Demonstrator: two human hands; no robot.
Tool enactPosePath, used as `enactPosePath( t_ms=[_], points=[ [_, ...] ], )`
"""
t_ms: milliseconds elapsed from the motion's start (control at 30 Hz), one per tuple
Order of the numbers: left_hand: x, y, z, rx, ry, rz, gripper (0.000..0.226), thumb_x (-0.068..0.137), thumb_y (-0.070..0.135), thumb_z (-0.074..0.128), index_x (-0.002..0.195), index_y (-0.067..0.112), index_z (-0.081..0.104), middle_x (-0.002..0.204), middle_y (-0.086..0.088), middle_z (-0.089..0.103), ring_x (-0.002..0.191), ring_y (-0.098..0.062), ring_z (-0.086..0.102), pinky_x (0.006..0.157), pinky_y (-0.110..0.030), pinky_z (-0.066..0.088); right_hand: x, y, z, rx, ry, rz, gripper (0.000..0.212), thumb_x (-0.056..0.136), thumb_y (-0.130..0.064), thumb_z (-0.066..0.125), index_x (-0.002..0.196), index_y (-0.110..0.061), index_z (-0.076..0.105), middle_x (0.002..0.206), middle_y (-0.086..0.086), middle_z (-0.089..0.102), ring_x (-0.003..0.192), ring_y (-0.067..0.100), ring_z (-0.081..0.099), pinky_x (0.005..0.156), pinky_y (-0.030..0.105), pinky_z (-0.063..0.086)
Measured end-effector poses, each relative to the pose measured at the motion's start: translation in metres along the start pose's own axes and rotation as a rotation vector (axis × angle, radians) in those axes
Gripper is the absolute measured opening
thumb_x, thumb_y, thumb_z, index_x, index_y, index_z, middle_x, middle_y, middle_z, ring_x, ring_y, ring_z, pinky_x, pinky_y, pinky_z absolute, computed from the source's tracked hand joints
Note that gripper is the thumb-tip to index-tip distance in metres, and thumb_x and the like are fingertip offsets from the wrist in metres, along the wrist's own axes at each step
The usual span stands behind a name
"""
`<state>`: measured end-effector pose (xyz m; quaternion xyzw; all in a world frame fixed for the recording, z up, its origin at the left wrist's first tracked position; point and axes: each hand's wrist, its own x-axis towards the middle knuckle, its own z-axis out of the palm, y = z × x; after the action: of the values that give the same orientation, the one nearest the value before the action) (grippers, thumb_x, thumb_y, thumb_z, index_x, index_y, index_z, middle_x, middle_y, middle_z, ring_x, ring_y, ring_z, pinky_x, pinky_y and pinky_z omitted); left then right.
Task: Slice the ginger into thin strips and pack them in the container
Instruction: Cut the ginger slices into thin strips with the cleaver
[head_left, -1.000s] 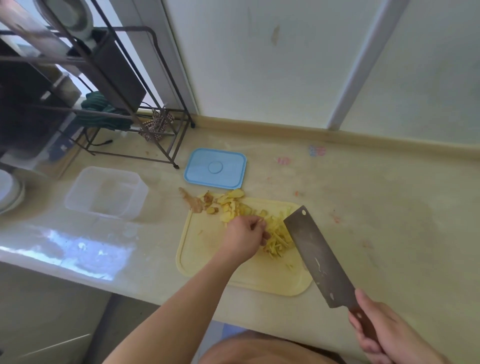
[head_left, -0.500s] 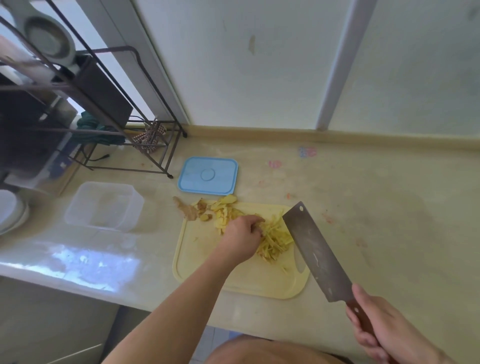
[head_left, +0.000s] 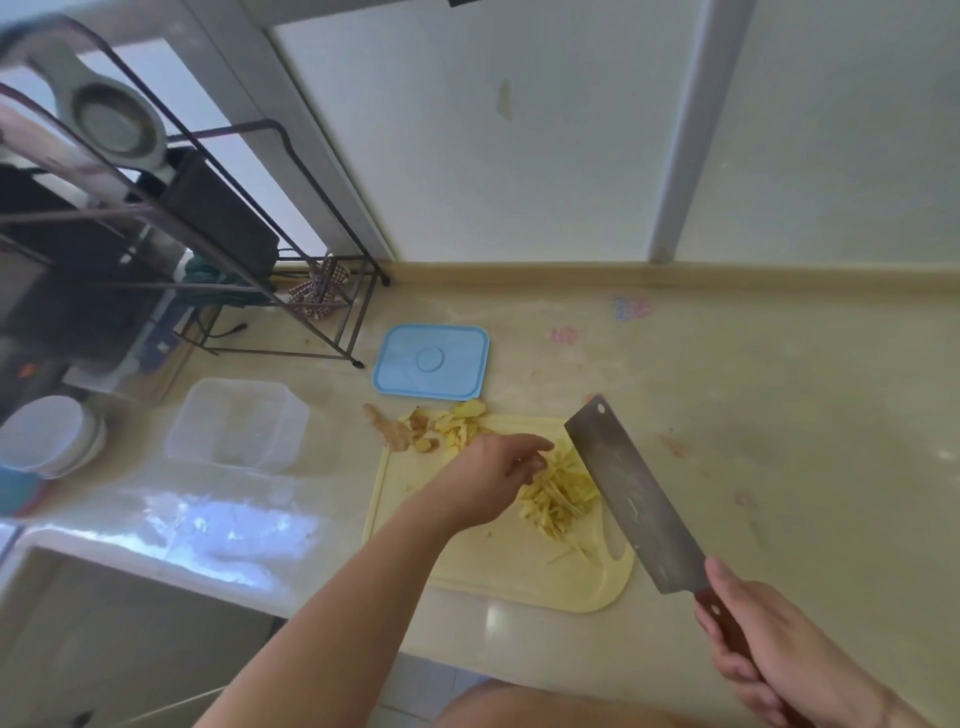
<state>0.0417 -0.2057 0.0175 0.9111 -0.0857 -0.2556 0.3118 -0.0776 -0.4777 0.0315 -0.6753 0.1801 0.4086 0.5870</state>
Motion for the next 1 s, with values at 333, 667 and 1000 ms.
enactPosePath(
  t_ms=[333, 667, 1000],
  points=[
    [0.025, -0.006, -0.014, -0.191, 0.19, -0.04, 0.016, 0.093, 0.016, 0.068, 0.105, 0.025, 0.075, 0.083, 0.014, 0.074, 0.077, 0.0, 0.065, 0.073, -0.016, 0.052, 0.006, -0.005, -0.001, 0.044, 0.018, 0.013, 0.075, 0.054, -0.086, 0.045, 0.066, -0.012, 0.043, 0.053, 0.009, 0.03, 0.039, 0.011, 0.025, 0.039, 0.018, 0.023],
    [0.01, -0.058, -0.032, 0.358, -0.033, 0.142, 0.039, 0.093, 0.017, 0.067, 0.131, 0.02, 0.064, 0.13, 0.003, 0.062, 0.122, -0.016, 0.049, 0.106, -0.032, 0.039, 0.011, -0.005, 0.002, 0.058, 0.027, 0.018, 0.08, 0.051, -0.089, 0.047, 0.066, -0.011, 0.044, 0.054, 0.01, 0.029, 0.04, 0.012, 0.024, 0.041, 0.02, 0.018],
    [0.03, -0.045, -0.05, 0.435, -0.149, 0.05, 0.048, 0.09, 0.018, 0.071, 0.136, 0.021, 0.057, 0.129, 0.003, 0.056, 0.117, -0.019, 0.047, 0.089, -0.021, 0.034, 0.015, -0.011, 0.004, 0.041, 0.007, 0.02, 0.09, 0.041, -0.096, 0.051, 0.066, -0.01, 0.043, 0.053, 0.012, 0.028, 0.041, 0.012, 0.024, 0.042, 0.019, 0.018]
  ],
)
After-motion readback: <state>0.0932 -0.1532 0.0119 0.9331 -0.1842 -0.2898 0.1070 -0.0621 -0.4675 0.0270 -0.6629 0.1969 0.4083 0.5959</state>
